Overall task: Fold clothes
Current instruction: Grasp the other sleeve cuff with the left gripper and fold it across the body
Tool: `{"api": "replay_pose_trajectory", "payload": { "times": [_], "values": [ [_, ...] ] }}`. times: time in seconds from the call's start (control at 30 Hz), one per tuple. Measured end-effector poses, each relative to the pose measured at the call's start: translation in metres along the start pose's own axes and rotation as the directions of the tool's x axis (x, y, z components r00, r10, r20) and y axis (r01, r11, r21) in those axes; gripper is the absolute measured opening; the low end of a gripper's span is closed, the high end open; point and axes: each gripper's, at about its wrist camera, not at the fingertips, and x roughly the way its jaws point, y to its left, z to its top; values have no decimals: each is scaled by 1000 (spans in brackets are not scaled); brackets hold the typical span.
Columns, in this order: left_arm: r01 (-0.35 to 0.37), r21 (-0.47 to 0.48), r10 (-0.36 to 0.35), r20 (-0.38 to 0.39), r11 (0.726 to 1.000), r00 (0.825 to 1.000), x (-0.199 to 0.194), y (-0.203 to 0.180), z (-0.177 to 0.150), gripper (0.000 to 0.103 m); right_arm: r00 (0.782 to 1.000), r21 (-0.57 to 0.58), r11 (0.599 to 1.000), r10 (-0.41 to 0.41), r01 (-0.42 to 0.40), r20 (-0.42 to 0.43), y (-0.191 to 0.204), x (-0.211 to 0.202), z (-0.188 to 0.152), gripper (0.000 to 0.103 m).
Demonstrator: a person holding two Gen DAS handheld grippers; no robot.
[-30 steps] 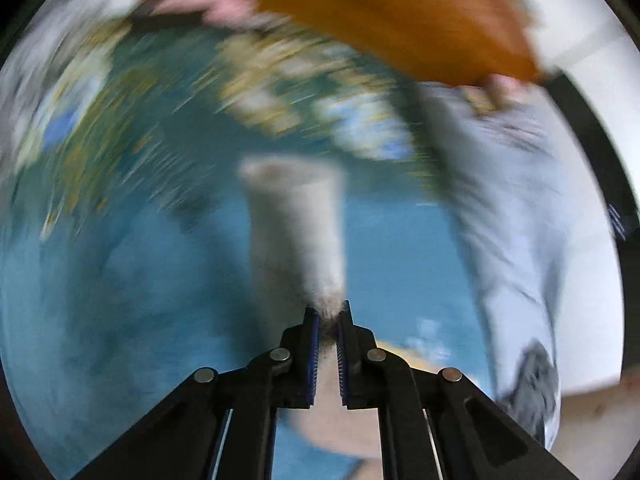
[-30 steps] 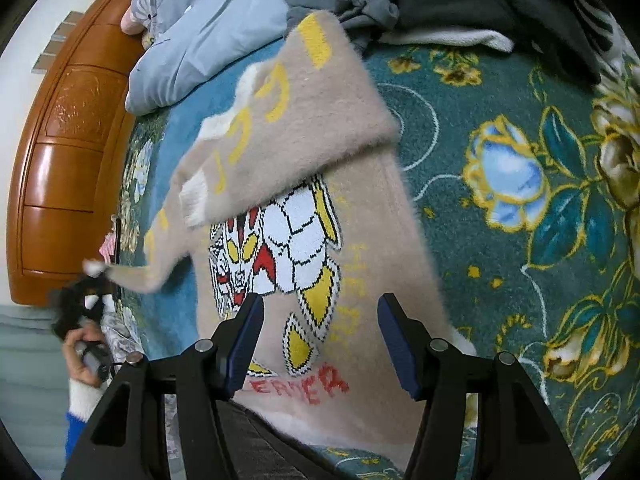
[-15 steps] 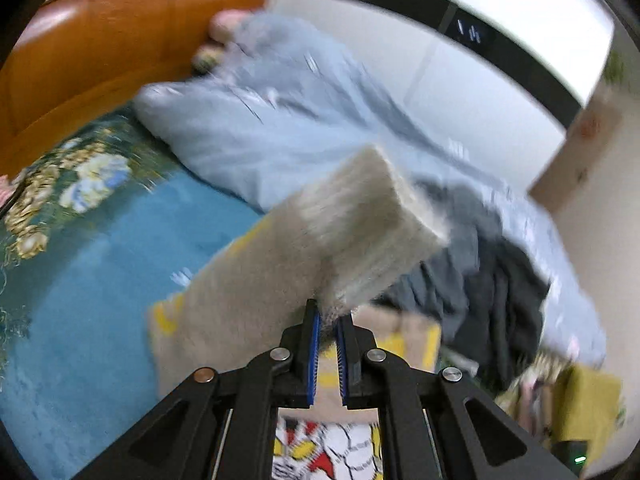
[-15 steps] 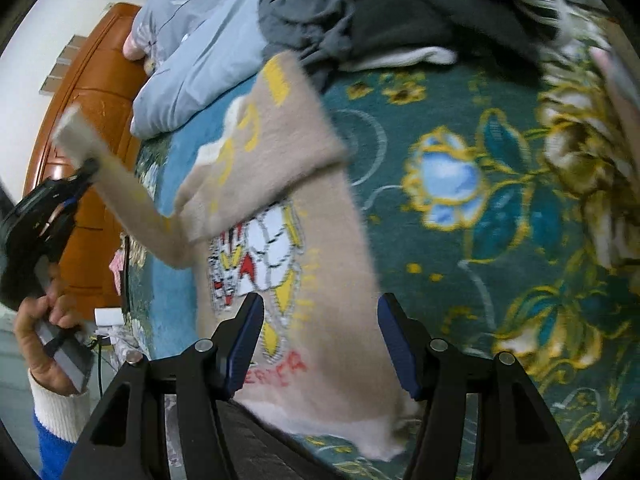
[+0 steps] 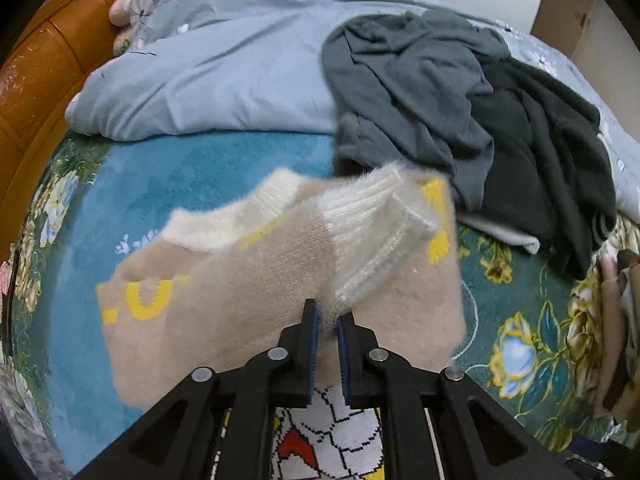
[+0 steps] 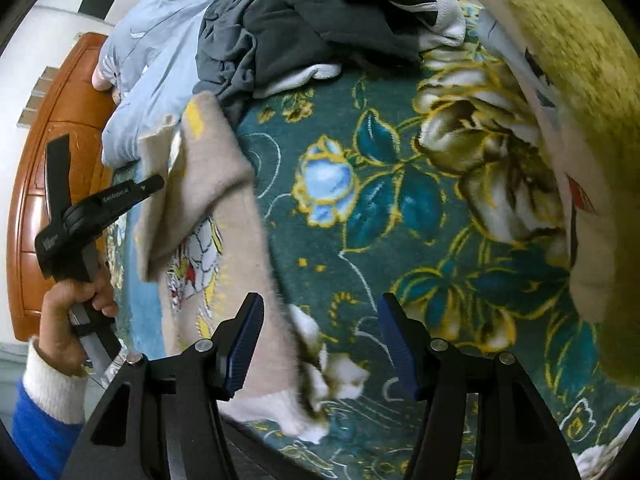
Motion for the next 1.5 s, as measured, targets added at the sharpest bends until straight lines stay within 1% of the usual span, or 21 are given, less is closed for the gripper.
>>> {"api": "replay_pose_trajectory", "payload": {
  "times": [0.03,0.07,0.1,0.13,0.3,0.33,0.43,0.5,0.6,0.73,0.77,0.83,0.87,0.93,1.0,1.1,1.17,1.23,1.3,1.37,1.5],
  "values": [
    [19,1,-19,-6,1000,1000,1,-1,-1,38,1000,-4,1000,5,-5,-3,2,2,0,61],
    [42,0,-42,-9,999,999,1,-2,-2,48,1000,-8,1000,11,-11,-5,3,4,1,61],
    [66,-1,-66,-13,998,998,0,-3,-3,64,1000,-11,1000,16,-16,-8,5,5,1,61],
    [90,-1,-90,-16,996,996,0,-3,-4,66,1000,-17,1000,20,-20,-10,8,7,2,61],
    [112,2,-112,17,994,994,-16,2,-11,66,999,-65,997,37,-38,-7,28,14,9,61],
    [123,-26,-122,35,992,992,-23,10,-16,66,999,-74,996,44,-44,-5,32,16,11,61],
    [128,-199,-115,78,971,990,-35,55,-42,66,997,-110,991,81,-82,-9,51,27,23,61],
    [128,-328,-107,81,936,991,-37,89,-65,66,994,-135,984,112,-113,-14,68,38,35,61],
    [135,-503,-111,78,854,991,-37,139,-103,66,987,-177,971,160,-160,-11,99,57,56,61],
    [121,-598,-91,79,792,993,-41,167,-141,66,983,-183,967,182,-176,14,133,89,85,61],
    [113,-614,-82,79,781,994,-43,172,-150,66,985,-170,972,169,-163,23,139,100,92,61],
    [103,-633,-79,66,767,995,-41,176,-166,66,995,-111,990,87,-82,43,141,118,103,59],
    [98,-641,-79,59,761,995,-40,177,-173,66,997,-57,996,73,-70,37,138,128,108,56],
    [98,-666,-93,43,740,995,-36,179,-188,66,996,13,996,89,-89,27,134,137,112,37],
    [141,-711,-142,58,689,988,-32,185,-197,66,995,34,995,96,-97,23,134,142,114,34],
    [150,-747,-155,64,648,986,-30,190,-203,66,993,24,993,112,-113,21,137,139,118,7],
    [156,-757,-177,55,634,983,-26,190,-203,66,990,-31,990,135,-134,47,146,125,116,7],
    [156,-758,-182,50,633,982,-25,189,-203,66,983,-88,983,166,-159,76,153,109,111,6],
    [156,-758,-185,47,634,982,-24,188,-202,66,967,-123,970,223,-208,125,155,86,104,6],
    [155,-757,-187,44,635,981,-24,187,-202,66,955,-136,967,236,-213,182,146,68,91,6],
    [148,-768,-200,27,623,979,-21,188,-202,66,982,-82,990,125,-115,143,110,88,82,6]
  ]
}}
